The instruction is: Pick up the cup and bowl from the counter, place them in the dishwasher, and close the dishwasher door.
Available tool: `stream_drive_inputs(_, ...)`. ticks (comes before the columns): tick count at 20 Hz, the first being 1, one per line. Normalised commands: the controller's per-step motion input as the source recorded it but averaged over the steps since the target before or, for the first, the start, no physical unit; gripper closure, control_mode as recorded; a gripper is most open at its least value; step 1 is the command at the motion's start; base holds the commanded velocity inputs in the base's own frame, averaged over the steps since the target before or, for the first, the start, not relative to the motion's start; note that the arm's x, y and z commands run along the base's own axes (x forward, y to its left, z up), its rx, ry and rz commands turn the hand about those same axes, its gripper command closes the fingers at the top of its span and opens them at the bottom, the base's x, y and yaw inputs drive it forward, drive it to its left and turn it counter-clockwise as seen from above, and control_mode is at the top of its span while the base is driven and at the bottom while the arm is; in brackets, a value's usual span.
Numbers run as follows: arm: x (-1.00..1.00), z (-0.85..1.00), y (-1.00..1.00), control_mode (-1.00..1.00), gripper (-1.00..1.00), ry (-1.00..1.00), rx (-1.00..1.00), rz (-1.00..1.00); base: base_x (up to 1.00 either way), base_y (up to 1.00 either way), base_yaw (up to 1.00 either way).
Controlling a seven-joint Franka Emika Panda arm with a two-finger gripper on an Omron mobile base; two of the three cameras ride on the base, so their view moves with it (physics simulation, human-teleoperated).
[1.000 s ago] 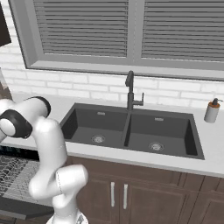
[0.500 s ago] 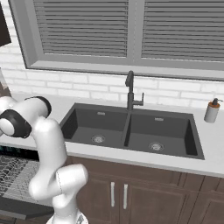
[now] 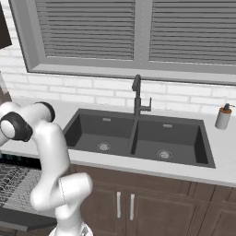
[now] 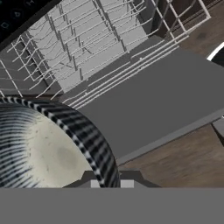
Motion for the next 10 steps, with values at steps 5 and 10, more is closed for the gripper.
stream_drive_inputs(5,0.00,-0.56,0.00,-1.00,1.00,0.00,-0.07,-0.08,0.00,0.00,0.00)
stream_drive_inputs(10,-0.37,-0.69,0.00,-1.00,1.00,-0.03,-0.04,-0.18,0.00,0.00,0.00)
